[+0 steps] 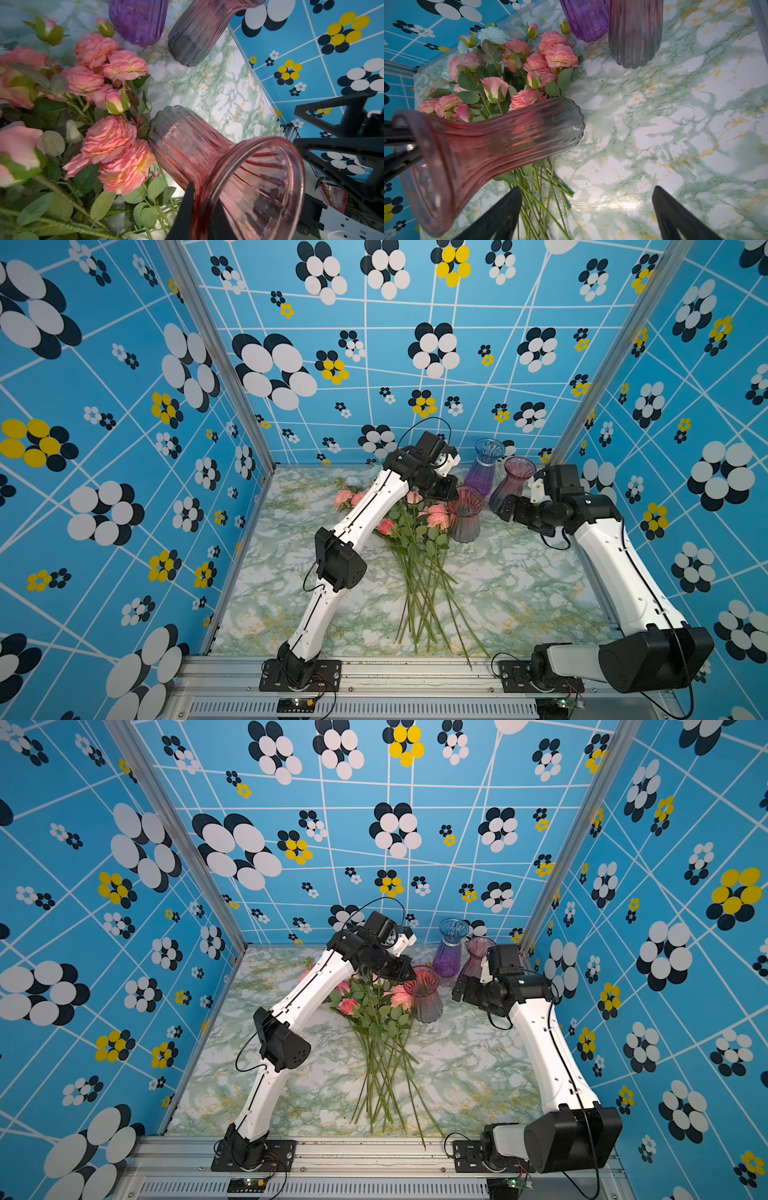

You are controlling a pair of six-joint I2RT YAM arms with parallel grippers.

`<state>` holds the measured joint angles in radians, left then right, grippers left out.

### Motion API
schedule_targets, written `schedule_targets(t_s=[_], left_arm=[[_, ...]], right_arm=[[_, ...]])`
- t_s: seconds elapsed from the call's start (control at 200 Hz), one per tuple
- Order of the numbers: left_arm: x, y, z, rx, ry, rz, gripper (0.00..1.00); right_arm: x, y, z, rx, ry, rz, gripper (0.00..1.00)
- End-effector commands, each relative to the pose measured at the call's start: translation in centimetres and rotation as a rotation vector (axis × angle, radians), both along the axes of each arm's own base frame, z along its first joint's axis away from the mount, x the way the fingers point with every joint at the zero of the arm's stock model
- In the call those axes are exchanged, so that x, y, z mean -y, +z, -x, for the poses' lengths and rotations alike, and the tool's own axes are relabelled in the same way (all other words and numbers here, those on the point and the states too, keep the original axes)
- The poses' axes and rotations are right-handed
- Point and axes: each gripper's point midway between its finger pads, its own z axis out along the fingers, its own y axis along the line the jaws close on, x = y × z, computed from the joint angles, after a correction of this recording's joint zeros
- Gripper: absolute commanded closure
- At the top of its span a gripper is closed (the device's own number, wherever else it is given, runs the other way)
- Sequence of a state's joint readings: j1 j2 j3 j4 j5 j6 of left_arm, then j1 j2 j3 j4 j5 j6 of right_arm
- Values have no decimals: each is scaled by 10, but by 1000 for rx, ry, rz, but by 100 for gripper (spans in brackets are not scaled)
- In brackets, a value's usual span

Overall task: Place the pink flowers into the vase
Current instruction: Pick up the vase from the center of the board, then place the vase at the corner of the board.

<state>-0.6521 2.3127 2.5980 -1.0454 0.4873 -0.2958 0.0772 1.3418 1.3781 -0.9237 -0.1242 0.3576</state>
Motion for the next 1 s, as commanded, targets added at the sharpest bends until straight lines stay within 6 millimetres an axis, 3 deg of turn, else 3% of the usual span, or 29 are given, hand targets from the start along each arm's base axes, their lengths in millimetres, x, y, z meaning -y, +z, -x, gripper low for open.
schedule_targets(t_s=[0.0,0.4,0.59,0.725,0.874,0.909,0.979,0.994], left_arm=[[-2,77,14,104,-32,159,100],[-46,134,13,144,51,244,100],[-67,145,19,157,81,227,100],[-98,152,18,166,142,206,100],[-147,160,14,176,241,185,100],[-156,154,9,163,266,169,100],[-180,163,13,183,310,165,100],[-186,164,13,187,321,163,100]], right_arm=[[-5,-6,-3,-10,0,-44,1],[-16,-10,-9,-31,27,-95,1],[-22,-16,-11,-50,38,-131,1],[-26,-18,-12,-52,45,-142,1],[-35,-19,-18,-48,57,-149,1],[-37,-20,-20,-50,60,-151,1],[-38,-21,-25,-50,58,-156,1],[-49,-22,-23,-54,86,-156,1]])
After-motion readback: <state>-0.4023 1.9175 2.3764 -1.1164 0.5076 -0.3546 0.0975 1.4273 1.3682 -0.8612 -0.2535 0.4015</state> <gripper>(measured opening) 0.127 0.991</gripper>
